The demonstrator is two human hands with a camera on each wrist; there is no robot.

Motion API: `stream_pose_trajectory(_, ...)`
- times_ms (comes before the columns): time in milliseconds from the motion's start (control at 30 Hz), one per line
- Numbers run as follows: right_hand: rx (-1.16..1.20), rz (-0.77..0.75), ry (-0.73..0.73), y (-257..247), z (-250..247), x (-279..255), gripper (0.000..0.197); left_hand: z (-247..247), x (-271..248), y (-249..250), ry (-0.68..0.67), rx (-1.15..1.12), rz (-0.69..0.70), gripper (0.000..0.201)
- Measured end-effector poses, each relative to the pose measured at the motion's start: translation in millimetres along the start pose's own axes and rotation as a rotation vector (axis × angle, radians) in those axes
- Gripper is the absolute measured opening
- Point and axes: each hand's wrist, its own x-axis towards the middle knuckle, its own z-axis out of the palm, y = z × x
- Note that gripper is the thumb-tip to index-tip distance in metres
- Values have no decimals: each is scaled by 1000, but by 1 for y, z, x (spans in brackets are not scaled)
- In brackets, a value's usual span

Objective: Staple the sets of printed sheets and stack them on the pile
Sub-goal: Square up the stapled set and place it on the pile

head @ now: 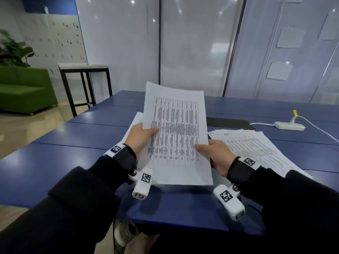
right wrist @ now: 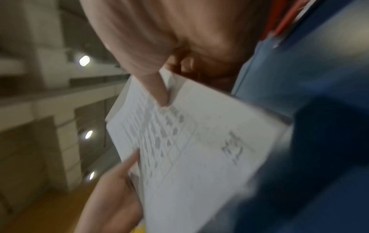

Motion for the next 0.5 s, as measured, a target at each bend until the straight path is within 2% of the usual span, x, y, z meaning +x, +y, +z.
stream_pose_trajectory(133,151,-140,140,-22,28,38,14,-20,17,7,-22,48,-40,39)
stream_pose_trajectory(267,1,-168,105,-44,55,80,16,-39,24,-2,33,232,6,48)
stream_pose_trajectory(333,-160,-144,78,-45,68,97,15,-50,32,-4,65,302,-8,47)
stream_pose_trajectory(433,-352,15,-33,-32,82,110,6,-71,46,-8,115,388,-71,44)
stream_pose_trajectory(500,-413,95,-101,-20,87,110,23,-85,54,-16,127,474,-106,41)
